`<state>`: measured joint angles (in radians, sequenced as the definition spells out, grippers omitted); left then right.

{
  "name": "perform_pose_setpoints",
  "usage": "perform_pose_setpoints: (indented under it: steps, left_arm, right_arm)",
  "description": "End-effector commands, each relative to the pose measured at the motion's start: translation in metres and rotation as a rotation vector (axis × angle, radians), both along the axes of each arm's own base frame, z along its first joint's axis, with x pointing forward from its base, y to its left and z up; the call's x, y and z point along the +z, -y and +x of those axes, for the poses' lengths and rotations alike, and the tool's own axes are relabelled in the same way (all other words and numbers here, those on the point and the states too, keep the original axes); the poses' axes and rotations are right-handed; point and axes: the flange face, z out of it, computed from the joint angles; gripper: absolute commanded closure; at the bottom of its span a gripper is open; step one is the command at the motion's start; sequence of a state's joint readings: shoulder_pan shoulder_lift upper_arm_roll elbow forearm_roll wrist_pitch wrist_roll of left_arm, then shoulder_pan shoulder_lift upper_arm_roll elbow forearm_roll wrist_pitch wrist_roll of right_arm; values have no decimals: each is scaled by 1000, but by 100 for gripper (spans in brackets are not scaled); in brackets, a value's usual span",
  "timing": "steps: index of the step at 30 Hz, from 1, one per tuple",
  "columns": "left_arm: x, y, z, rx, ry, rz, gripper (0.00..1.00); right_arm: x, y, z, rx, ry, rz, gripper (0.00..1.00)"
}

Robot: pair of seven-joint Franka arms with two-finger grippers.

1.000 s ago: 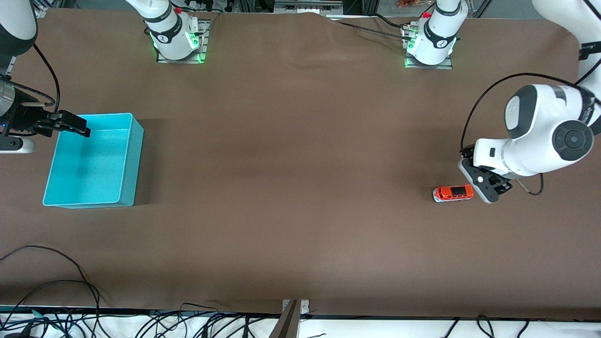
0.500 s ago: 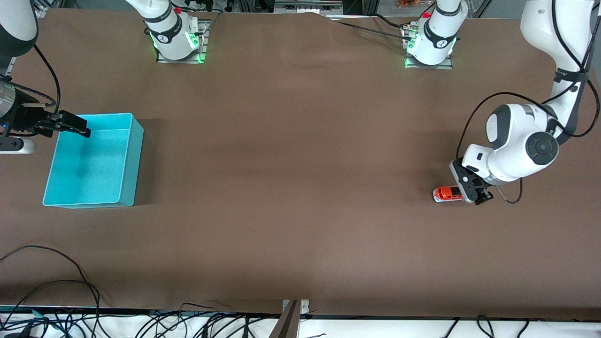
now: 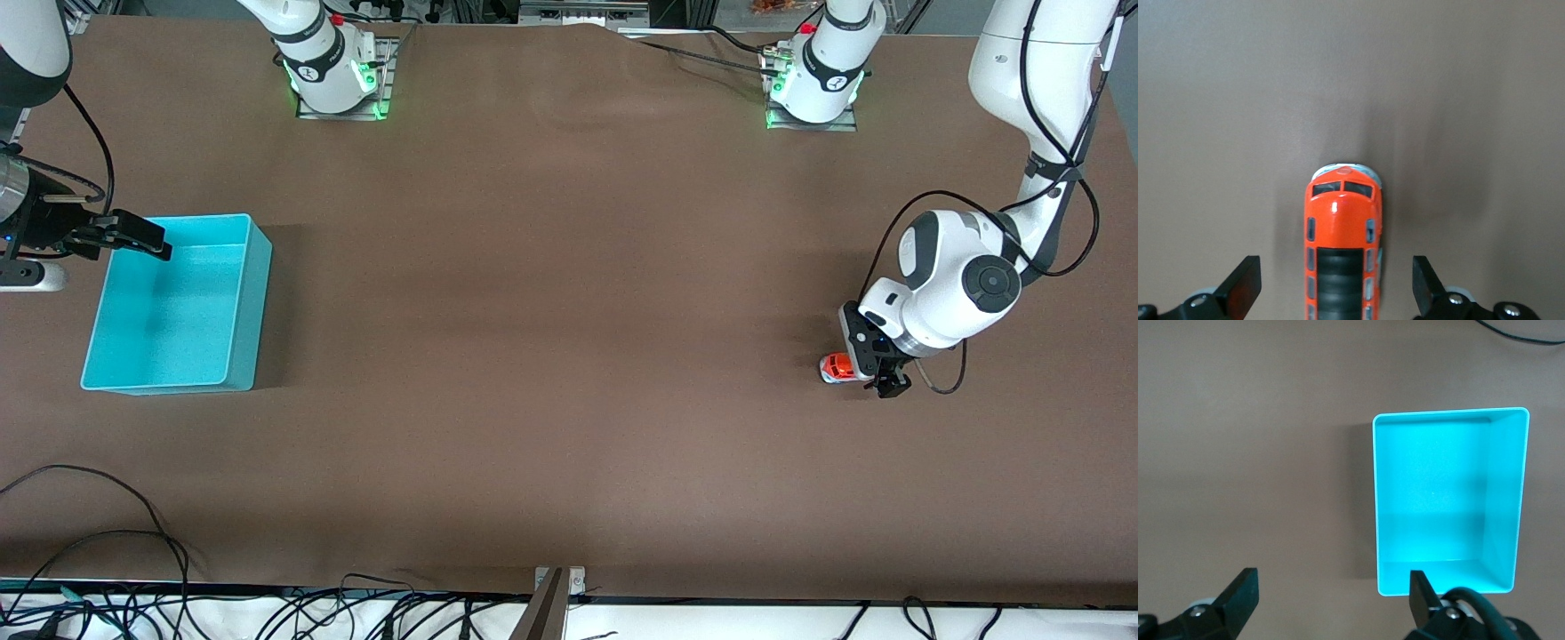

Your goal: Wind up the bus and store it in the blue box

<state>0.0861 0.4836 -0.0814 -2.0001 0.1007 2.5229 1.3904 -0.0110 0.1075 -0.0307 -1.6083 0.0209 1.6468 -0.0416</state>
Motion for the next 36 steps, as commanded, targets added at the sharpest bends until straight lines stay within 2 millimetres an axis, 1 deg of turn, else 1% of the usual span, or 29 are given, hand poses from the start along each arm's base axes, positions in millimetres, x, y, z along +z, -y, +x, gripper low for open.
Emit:
perform_pose_setpoints:
  steps: [1,7,8,9,10,13,16,19,23,28,33,36]
  left_arm:
    - [-12,-1,1,-68,15,23,0]
    - [-24,-2,-2,-67,-5,20,0]
    - [-25,-2,-2,-65,-7,20,4]
    - [-25,-2,-2,-64,-7,20,15]
    - [-26,-2,-2,-59,-8,19,50]
    - [-27,-3,-3,-56,-9,19,58]
    - [-27,-2,-3,-54,-17,19,62]
    - [-33,-2,-5,-56,-28,19,73]
    - [-36,-2,-6,-68,-33,19,75]
    - [-36,1,-6,-80,-34,20,75]
    - [-36,4,-6,-137,-34,21,76]
    - [-38,4,-6,-143,-39,21,77]
  right_arm:
    - [6,1,3,-8,7,-18,0]
    - [6,1,3,-8,7,-18,0]
    - [6,1,3,-8,7,-18,0]
    - [6,1,3,-10,7,-18,0]
    - [6,1,3,-8,7,-18,0]
    - [6,1,3,-8,7,-18,0]
    - [6,1,3,-10,7,-18,0]
    - [6,1,3,-8,7,-18,0]
    - [6,1,3,-10,7,-18,0]
    - [4,1,4,-10,4,-18,0]
    - [3,1,4,-8,2,-18,0]
    - [3,1,4,-8,2,-18,0]
